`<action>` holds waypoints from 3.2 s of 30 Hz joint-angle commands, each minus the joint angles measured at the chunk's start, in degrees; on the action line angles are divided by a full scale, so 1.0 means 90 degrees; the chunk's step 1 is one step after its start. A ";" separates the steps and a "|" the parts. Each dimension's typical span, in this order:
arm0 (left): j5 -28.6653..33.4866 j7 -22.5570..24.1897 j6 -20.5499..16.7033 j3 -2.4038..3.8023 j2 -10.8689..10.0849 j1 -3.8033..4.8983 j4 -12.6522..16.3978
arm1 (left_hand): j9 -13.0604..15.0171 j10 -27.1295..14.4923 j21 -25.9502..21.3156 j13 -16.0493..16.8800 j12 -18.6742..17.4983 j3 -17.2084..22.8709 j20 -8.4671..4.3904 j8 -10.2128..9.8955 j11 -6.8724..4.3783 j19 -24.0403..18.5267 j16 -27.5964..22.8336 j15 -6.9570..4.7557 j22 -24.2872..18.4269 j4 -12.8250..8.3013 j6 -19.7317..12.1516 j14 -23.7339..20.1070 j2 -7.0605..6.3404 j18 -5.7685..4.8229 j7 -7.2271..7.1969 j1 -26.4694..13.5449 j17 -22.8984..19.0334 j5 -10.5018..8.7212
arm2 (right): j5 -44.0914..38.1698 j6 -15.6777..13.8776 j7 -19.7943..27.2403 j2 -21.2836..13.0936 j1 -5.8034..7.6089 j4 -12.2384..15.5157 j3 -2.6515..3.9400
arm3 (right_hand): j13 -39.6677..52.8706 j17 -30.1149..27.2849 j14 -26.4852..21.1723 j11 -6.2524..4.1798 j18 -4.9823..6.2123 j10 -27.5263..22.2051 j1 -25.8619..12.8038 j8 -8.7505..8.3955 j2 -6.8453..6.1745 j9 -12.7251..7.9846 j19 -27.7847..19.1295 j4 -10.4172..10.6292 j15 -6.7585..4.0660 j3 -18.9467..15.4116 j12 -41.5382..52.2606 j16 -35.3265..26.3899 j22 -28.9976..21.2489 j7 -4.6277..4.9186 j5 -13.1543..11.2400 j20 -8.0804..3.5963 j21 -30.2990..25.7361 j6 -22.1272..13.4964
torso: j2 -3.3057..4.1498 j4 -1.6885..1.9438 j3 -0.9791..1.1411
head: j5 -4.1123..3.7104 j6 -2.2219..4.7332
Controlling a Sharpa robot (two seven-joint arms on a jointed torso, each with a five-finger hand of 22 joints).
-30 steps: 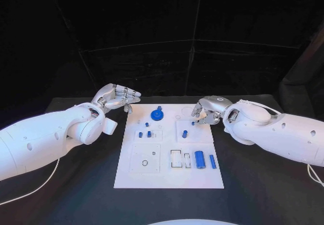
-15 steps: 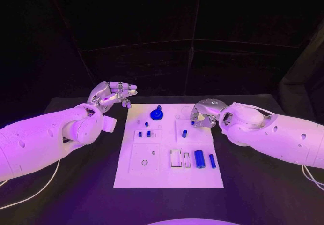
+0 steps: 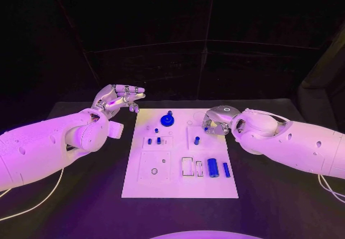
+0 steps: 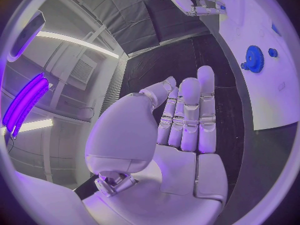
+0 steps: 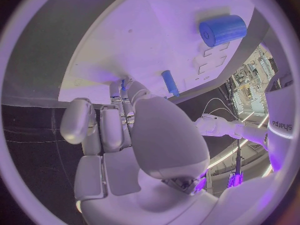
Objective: Assemble the parts on the task board
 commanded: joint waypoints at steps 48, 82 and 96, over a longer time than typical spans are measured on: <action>0.0070 -0.0019 0.0126 0.0006 -0.0003 0.0011 -0.0113 | -0.0018 -0.0118 -0.0106 0.0005 0.0068 -0.0061 0.0001 0.0011 0.0027 -0.0050 -0.0047 0.0009 -0.0054 -0.0050 -0.0071 -0.0098 0.0058 0.0035 0.0058 0.0029 -0.0077 0.0018 | 0.0807 -0.1145 0.0142 -0.0644 -0.0027 0.1421 0.0017 | -0.0302 -0.0260 0.0213 -0.0054 0.0009 0.0492 -0.0512 -0.0031 -0.0433 0.0013 0.0129 -0.0420 -0.0034 0.1885 -0.0268 -0.0107 0.0190 -0.0018 -0.0158 -0.0074 0.0098 0.0388 | -0.0022 -0.0009 -0.0017 | 0.0044 0.0015; 0.0072 -0.0039 0.0176 0.0004 0.0202 0.0016 -0.0124 | -0.0019 -0.0138 -0.0117 0.0004 0.0073 -0.0069 0.0005 0.0009 0.0035 -0.0051 -0.0048 0.0015 -0.0062 -0.0056 -0.0085 -0.0106 0.0059 0.0033 0.0066 0.0032 -0.0091 0.0018 | 0.0431 -0.0466 0.0486 0.0966 -0.0662 0.1124 -0.0002 | -0.0302 -0.0269 0.0213 -0.0035 0.0009 0.0479 -0.0575 -0.0043 -0.0467 0.0007 0.0125 -0.0490 -0.0023 0.2013 -0.0305 -0.0096 0.0188 0.0006 -0.0085 -0.0076 0.0100 0.0358 | -0.0007 -0.0006 -0.0010 | 0.0532 -0.0178; 0.0072 -0.0049 0.0185 0.0004 0.0210 0.0016 -0.0133 | -0.0019 -0.0138 -0.0117 0.0004 0.0073 -0.0069 0.0005 0.0009 0.0035 -0.0051 -0.0048 0.0015 -0.0062 -0.0056 -0.0085 -0.0106 0.0059 0.0033 0.0066 0.0032 -0.0091 0.0018 | 0.0278 -0.0238 0.0432 0.1096 -0.0744 0.1025 -0.0003 | -0.0302 -0.0271 0.0213 -0.0032 0.0009 0.0476 -0.0587 -0.0045 -0.0473 0.0007 0.0123 -0.0495 -0.0021 0.2019 -0.0309 -0.0096 0.0187 0.0009 -0.0081 -0.0075 0.0100 0.0352 | -0.0013 -0.0010 -0.0011 | 0.0603 -0.0255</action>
